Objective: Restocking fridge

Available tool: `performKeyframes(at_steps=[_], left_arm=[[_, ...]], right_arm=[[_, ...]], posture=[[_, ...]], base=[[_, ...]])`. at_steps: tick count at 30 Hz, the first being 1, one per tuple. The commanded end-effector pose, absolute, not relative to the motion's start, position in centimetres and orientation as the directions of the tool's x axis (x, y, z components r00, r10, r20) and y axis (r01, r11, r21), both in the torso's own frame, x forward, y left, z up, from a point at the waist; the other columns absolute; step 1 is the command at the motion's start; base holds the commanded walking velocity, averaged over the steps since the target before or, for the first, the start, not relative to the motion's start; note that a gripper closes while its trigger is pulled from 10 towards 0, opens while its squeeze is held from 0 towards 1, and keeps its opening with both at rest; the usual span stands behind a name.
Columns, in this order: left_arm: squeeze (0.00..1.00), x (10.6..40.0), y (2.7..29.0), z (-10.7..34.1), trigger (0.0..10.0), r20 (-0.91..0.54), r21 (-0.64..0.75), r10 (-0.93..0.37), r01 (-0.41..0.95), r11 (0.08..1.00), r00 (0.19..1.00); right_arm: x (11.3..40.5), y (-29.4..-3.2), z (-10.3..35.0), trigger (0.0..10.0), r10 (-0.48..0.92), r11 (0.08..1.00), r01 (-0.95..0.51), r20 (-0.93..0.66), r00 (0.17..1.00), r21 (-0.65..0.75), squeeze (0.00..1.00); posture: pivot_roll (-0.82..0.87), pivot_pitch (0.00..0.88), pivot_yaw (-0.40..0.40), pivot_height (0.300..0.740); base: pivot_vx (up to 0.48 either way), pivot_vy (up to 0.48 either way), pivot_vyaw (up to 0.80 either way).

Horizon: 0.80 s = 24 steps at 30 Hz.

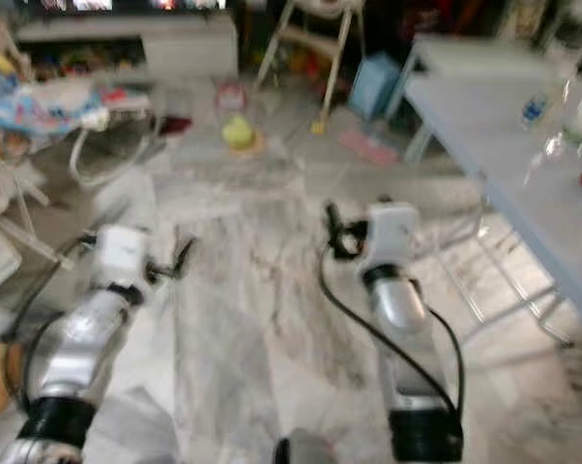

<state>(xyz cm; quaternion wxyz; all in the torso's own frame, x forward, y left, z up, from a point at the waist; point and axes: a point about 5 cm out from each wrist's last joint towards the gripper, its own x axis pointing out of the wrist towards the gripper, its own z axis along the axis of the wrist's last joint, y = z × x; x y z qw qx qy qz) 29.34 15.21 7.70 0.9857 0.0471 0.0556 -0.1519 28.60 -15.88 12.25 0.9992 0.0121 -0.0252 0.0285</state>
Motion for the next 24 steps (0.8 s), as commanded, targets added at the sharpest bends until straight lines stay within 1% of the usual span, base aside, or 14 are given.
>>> performKeyframes(at_steps=[1, 14, 17, 24], left_arm=[[0.00, 29.48, 16.13, 7.94, 10.0, -0.117, 0.093, -0.273, 0.284, 0.954, 0.955], [0.00, 29.83, 15.70, 8.04, 10.0, -0.107, 0.081, -0.279, 0.288, 0.954, 0.954], [0.00, 29.82, 15.50, 8.32, 10.0, -0.073, 0.097, -0.296, 0.303, 0.948, 0.952], [0.00, 30.14, 15.80, 8.77, 10.0, -0.051, 0.102, -0.287, 0.291, 0.951, 0.956]], right_arm=[[28.70, -15.13, 12.63, 10.0, 0.077, 0.997, -0.079, 0.069, 0.995, 0.023, 0.00], [28.82, -15.31, 12.70, 10.0, 0.063, 0.998, -0.064, 0.079, 0.995, 0.013, 0.00], [28.65, -15.04, 12.58, 10.0, 0.068, 0.998, -0.069, 0.078, 0.995, 0.009, 0.00], [28.71, -14.79, 12.62, 10.0, 0.082, 0.997, -0.082, 0.085, 0.993, -0.006, 0.00]], posture=[[-0.03, 0.039, -0.100, 0.740], [-0.04, 0.039, -0.098, 0.740], [-0.05, 0.038, -0.103, 0.740], [-0.04, 0.038, -0.104, 0.740]], base=[[0.461, 0.000, -0.80], [0.449, 0.000, -0.80], [0.395, 0.271, -0.80], [0.384, 0.288, -0.80]])
